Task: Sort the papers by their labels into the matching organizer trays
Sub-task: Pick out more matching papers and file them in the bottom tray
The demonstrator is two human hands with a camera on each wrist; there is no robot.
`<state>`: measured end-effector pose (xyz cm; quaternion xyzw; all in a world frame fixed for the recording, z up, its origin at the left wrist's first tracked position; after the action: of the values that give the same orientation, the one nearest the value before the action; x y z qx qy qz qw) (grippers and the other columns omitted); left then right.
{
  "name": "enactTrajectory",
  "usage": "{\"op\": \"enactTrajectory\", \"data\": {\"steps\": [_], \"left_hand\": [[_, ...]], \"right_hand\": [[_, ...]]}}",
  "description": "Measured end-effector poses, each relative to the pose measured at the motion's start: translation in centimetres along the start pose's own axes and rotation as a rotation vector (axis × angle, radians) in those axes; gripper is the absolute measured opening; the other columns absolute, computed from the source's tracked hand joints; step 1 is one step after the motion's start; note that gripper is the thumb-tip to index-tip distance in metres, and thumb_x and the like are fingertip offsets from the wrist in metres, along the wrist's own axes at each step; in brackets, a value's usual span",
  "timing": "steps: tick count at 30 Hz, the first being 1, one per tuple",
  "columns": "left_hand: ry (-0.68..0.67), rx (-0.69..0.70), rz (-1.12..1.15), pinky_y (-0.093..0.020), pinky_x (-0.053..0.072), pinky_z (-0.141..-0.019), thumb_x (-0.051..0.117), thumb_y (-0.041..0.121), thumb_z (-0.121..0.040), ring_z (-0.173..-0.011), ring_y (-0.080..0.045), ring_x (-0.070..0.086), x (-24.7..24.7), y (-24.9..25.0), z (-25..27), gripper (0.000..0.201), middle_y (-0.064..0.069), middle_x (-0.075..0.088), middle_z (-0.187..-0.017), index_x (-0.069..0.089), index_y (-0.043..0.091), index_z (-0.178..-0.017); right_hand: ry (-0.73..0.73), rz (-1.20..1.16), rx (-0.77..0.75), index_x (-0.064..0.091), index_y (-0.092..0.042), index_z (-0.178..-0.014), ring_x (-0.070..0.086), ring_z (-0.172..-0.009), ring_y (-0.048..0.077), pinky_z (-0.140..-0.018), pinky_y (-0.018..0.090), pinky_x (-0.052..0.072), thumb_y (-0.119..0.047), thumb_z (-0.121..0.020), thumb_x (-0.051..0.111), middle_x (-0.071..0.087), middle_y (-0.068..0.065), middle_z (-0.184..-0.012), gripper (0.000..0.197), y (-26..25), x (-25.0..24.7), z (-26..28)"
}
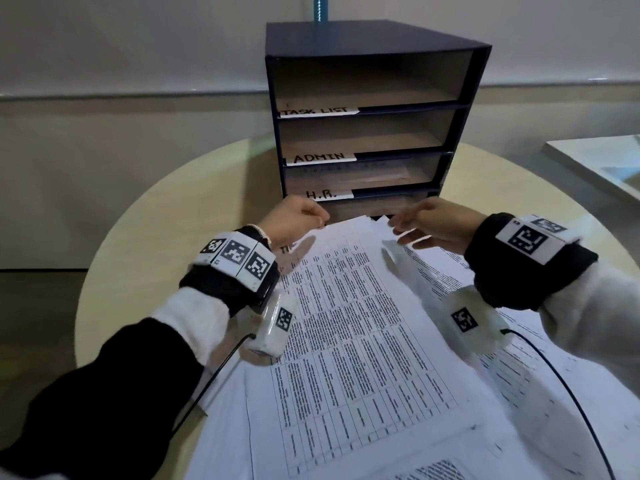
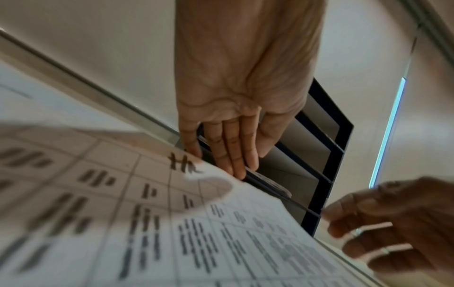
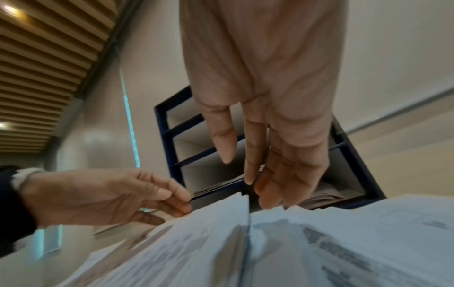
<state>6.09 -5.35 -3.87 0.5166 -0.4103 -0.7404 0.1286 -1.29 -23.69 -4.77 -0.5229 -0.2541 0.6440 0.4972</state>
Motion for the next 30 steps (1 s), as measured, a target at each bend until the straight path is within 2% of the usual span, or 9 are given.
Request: {"op": "enactTrajectory", "data": {"steps": [2, 5, 8, 12, 15, 19, 22, 26, 30], "left_hand": [[0.004, 0.007, 0.062, -0.013, 0.040, -0.067, 0.045, 0.006, -0.095, -0.097, -0.012, 0.054, -0.1, -0.1, 1.0, 0.026, -0.010, 0.060, -0.122, 0.060, 0.003, -0.116], [-0.004, -0.059, 0.081, -0.013, 0.038, -0.068, 0.048, 0.004, -0.093, -0.103, -0.016, 0.052, -0.2, -1.5, 2.0, 0.026, -0.011, 0.055, -0.124, 0.056, 0.002, -0.117], [-0.024, -0.194, -0.068, -0.022, 0.040, -0.078, 0.062, 0.008, -0.085, -0.102, -0.020, 0.051, -0.7, -3.7, 2.9, 0.033, -0.011, 0.056, -0.121, 0.055, 0.004, -0.117], [0.094, -0.310, -0.259, -0.030, 0.041, -0.086, 0.074, 0.011, -0.074, -0.111, -0.027, 0.050, -2.2, -5.5, 4.2, 0.044, -0.012, 0.053, -0.120, 0.058, 0.007, -0.115], [0.185, -0.286, -0.224, -0.036, 0.044, -0.096, 0.076, 0.010, -0.070, -0.113, -0.029, 0.047, -2.9, -5.6, 4.1, 0.044, -0.010, 0.048, -0.123, 0.058, 0.012, -0.110], [0.150, -0.193, -0.075, -0.027, 0.043, -0.077, 0.065, 0.003, -0.082, -0.093, -0.018, 0.051, -2.4, -4.5, 4.5, 0.022, -0.005, 0.056, -0.105, 0.061, 0.007, -0.104], [0.102, -0.083, -0.028, -0.024, 0.039, -0.076, 0.059, 0.005, -0.087, -0.096, -0.017, 0.052, -1.5, -3.3, 4.7, 0.015, -0.006, 0.059, -0.105, 0.064, 0.002, -0.101], [0.089, 0.036, -0.064, -0.021, 0.041, -0.075, 0.061, 0.011, -0.087, -0.088, -0.016, 0.057, 0.1, -1.3, 4.2, 0.013, -0.004, 0.063, -0.089, 0.068, 0.003, -0.094], [0.070, 0.128, -0.074, -0.020, 0.045, -0.074, 0.063, 0.019, -0.087, -0.074, -0.010, 0.056, 2.2, 1.1, 3.5, 0.018, -0.005, 0.065, -0.082, 0.069, 0.002, -0.086]], "right_hand": [[-0.033, 0.158, 0.033, 0.060, -0.012, -0.101, 0.056, -0.086, 0.020, -0.074, 0.028, 0.047, -0.011, -0.093, 0.051, 0.060, 0.006, -0.099, 0.012, 0.3, 1.2, 1.1], [-0.035, 0.324, 0.093, 0.042, -0.010, -0.131, 0.056, -0.093, 0.020, -0.076, 0.030, 0.051, -0.016, -0.085, 0.065, 0.059, 0.010, -0.111, 0.051, 1.4, 2.7, 1.5], [-0.010, 0.375, 0.095, 0.033, -0.012, -0.138, 0.056, -0.092, 0.021, -0.070, 0.030, 0.053, -0.016, -0.077, 0.073, 0.055, 0.012, -0.117, 0.073, 1.8, 3.5, 1.4], [-0.014, 0.410, 0.100, 0.034, -0.012, -0.137, 0.056, -0.072, 0.021, -0.068, 0.034, 0.055, -0.008, -0.073, 0.076, 0.053, 0.009, -0.098, 0.077, 2.2, 3.7, 1.2], [-0.017, 0.388, 0.105, 0.043, -0.007, -0.129, 0.055, -0.072, 0.018, -0.069, 0.030, 0.053, -0.002, -0.075, 0.072, 0.050, 0.009, -0.103, 0.061, 2.5, 3.5, 1.2], [-0.030, 0.568, 0.074, 0.054, -0.009, -0.081, 0.053, -0.079, 0.021, -0.061, 0.025, 0.048, 0.003, -0.080, 0.062, 0.054, 0.010, -0.095, 0.014, 3.0, 2.4, 1.8], [-0.002, 0.608, 0.143, 0.052, -0.008, -0.096, 0.052, -0.069, 0.016, -0.056, 0.024, 0.046, 0.001, -0.082, 0.059, 0.054, 0.006, -0.086, 0.018, 4.4, 0.6, 2.7], [0.167, 0.752, 0.009, 0.035, -0.009, -0.132, 0.050, -0.104, 0.029, -0.084, 0.034, 0.044, -0.009, -0.074, 0.074, 0.045, 0.015, -0.123, 0.070, 3.3, -1.1, 3.5], [0.089, 0.800, -0.246, 0.036, -0.015, -0.138, 0.042, -0.123, 0.025, -0.101, 0.034, 0.037, -0.016, -0.071, 0.078, 0.039, 0.008, -0.139, 0.078, 0.1, 1.6, 4.2]]}}
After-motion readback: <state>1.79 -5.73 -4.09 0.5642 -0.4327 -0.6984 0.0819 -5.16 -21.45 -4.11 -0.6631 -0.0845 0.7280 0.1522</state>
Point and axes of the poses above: each hand's wrist, its own z-axis away from the middle knuckle, its own x-axis out of the palm, y = z × x, the point moved 6 cm from there along -z, towards the middle knuckle
